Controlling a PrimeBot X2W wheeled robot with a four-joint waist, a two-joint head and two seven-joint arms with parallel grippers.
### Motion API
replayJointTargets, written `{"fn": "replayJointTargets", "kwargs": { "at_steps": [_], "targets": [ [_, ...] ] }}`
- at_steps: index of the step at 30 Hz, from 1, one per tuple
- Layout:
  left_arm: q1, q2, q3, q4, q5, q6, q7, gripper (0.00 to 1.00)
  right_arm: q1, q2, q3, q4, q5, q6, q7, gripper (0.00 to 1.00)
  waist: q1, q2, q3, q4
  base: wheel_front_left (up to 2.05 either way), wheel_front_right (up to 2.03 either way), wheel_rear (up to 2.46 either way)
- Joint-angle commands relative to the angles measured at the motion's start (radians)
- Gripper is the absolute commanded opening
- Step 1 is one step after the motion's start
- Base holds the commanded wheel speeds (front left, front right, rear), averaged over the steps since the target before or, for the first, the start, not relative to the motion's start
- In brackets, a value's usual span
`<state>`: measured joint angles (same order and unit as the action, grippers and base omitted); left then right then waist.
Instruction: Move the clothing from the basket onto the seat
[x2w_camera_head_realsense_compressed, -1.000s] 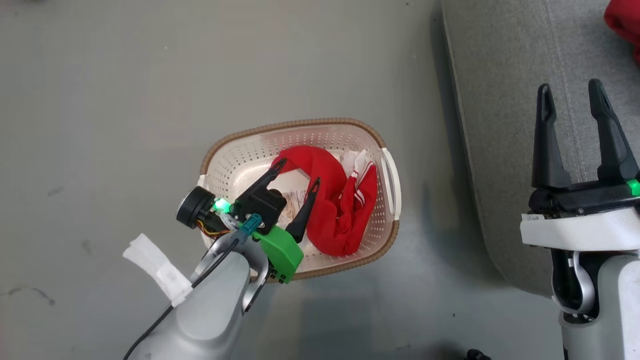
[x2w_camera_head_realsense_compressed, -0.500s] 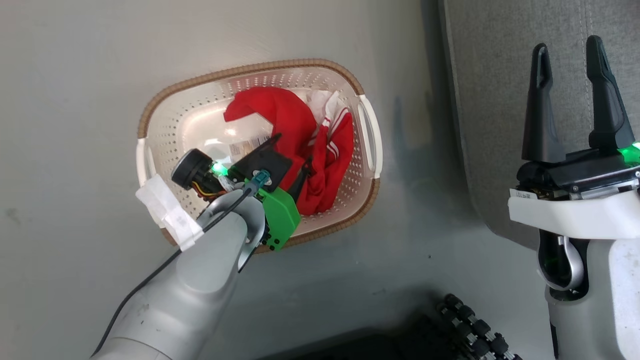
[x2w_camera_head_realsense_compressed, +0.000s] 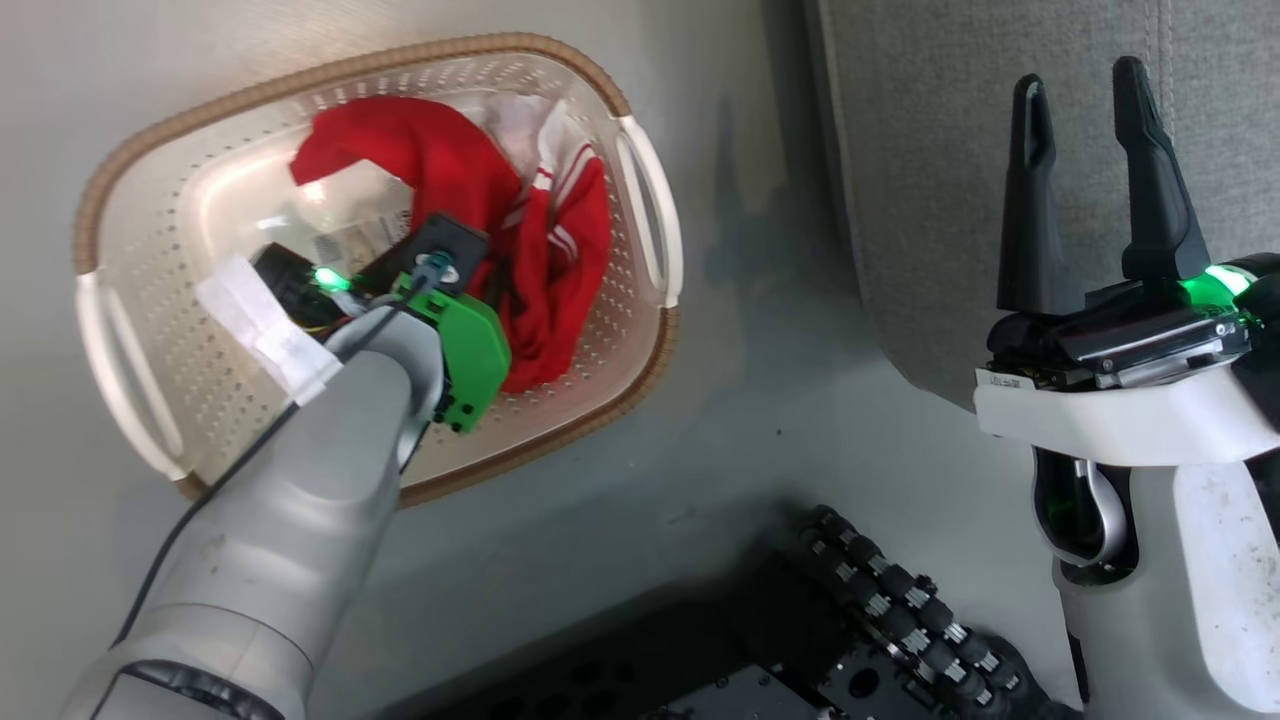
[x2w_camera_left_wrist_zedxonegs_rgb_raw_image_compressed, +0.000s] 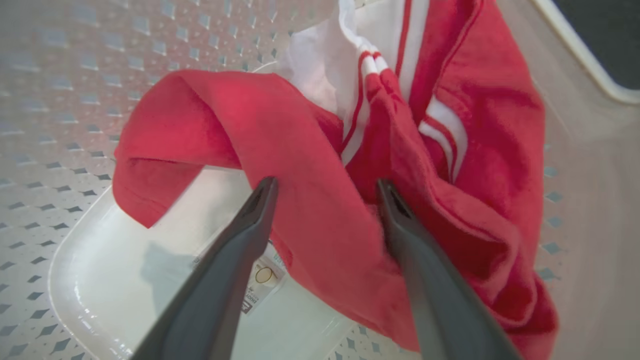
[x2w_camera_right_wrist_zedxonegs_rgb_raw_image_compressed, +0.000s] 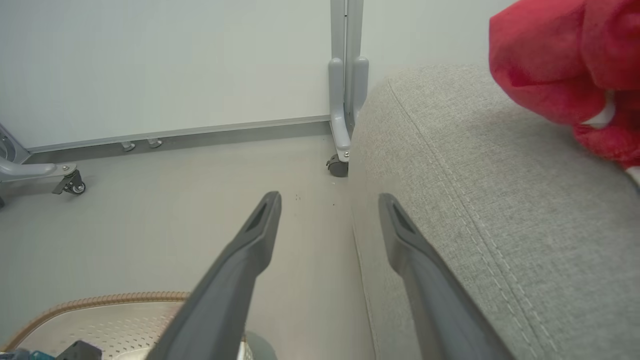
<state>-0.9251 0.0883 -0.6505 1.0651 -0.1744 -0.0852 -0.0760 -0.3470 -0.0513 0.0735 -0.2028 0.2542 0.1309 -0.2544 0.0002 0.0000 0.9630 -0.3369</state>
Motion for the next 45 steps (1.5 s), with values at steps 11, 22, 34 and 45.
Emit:
{"fn": "replayJointTargets", "kwargs": {
  "at_steps": [11, 22, 34, 45],
  "targets": [
    [-0.057, 0.026, 0.024, 0.114, -0.041, 0.046, 0.085, 1.0, -0.019, 0.001, 0.031, 0.023, 0.045, 0.0, -0.011, 1.0, -0.0002, 0.0, 0.066, -0.066, 0.0, 0.0, 0.0],
    [-0.085, 0.017, 0.02, 0.188, -0.061, 0.057, 0.212, 1.0, 0.005, 0.001, 0.039, 0.009, 0.048, 0.0, -0.012, 1.0, -0.0002, 0.0, 0.077, -0.064, 0.0, 0.0, 0.0],
    [-0.098, 0.015, 0.043, 0.215, -0.114, 0.049, 0.357, 0.0, 0.013, 0.001, 0.045, 0.003, 0.044, 0.0, -0.012, 1.0, -0.0002, 0.0, 0.08, -0.064, 0.0, 0.0, 0.0],
    [-0.122, 0.06, 0.001, 0.189, -0.089, 0.023, 0.243, 0.0, -0.009, 0.001, 0.045, -0.006, 0.033, 0.0, -0.012, 1.0, -0.0002, 0.0, 0.073, -0.066, 0.0, 0.0, 0.0]
  ]
}}
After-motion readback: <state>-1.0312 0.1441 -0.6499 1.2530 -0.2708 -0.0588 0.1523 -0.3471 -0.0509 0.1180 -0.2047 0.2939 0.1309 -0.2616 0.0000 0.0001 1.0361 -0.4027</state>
